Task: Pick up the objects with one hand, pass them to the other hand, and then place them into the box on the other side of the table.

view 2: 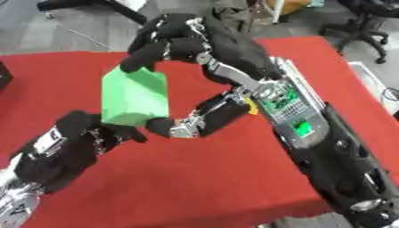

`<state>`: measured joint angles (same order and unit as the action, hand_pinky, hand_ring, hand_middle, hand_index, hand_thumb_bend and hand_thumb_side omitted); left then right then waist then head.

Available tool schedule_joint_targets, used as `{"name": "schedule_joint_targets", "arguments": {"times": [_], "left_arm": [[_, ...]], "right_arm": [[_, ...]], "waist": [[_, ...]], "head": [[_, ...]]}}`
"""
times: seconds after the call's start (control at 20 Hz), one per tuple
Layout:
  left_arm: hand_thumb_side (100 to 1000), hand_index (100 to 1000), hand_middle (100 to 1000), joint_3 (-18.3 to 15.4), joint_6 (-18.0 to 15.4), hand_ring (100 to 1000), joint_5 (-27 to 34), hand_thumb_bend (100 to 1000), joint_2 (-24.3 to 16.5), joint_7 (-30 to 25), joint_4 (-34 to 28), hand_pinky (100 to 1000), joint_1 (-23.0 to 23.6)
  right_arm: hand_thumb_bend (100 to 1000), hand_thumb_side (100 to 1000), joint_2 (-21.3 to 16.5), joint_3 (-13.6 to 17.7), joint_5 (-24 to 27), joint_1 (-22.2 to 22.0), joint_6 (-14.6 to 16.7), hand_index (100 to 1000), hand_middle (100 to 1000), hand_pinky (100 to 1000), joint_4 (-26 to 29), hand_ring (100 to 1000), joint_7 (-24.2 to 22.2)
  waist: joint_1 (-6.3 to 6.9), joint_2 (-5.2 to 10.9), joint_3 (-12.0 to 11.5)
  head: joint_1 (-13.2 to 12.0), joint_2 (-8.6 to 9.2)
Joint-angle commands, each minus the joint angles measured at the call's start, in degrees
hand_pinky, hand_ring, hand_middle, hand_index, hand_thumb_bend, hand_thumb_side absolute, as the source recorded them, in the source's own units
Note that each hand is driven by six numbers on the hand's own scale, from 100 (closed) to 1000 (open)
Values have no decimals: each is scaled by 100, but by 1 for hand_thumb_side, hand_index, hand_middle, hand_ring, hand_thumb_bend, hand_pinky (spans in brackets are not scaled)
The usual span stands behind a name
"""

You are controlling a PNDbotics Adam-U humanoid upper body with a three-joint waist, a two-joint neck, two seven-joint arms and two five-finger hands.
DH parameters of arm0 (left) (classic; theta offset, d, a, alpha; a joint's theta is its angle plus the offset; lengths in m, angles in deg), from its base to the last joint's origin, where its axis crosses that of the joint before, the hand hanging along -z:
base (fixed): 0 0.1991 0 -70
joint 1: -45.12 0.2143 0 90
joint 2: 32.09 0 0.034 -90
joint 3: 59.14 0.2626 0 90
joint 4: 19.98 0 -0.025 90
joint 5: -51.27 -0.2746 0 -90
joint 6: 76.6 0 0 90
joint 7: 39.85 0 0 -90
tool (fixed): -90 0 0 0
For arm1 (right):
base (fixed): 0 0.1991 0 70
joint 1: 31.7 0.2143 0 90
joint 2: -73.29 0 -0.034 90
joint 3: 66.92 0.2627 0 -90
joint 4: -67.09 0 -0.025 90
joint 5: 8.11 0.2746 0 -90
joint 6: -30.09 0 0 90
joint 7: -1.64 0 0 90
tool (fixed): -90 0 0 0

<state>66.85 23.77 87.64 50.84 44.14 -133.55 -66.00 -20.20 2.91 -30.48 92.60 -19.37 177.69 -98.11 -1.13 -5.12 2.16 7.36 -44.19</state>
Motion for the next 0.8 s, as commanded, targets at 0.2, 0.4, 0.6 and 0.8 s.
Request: {"name": "schedule_joint_targets", "arguments": {"times": [0.2,0.4,0.6,0.8], "left_arm": [[762,635,625,52,-143,755,524,505,-45,-21,-102,982,-143],[761,638,630,118,-117,756,607,505,-4,-95,-102,982,-232],[761,644,647,175,-45,764,639,507,43,-95,-102,985,-290],[765,649,666,213,15,777,649,510,66,-62,-102,991,-316]], "right_arm": [[278,241,-92,-3,88,120,47,776,470,748,105,700,-83],[277,242,-47,-49,121,155,80,775,470,748,79,699,-142],[277,241,-14,-74,142,179,104,776,470,748,65,700,-197],[274,241,2,-85,161,196,110,776,475,748,63,700,-226]], "waist": [[7,35,3],[3,31,-8],[-4,32,-18],[-9,36,-19]], "head": [[53,42],[77,45],[93,56],[105,58]]}}
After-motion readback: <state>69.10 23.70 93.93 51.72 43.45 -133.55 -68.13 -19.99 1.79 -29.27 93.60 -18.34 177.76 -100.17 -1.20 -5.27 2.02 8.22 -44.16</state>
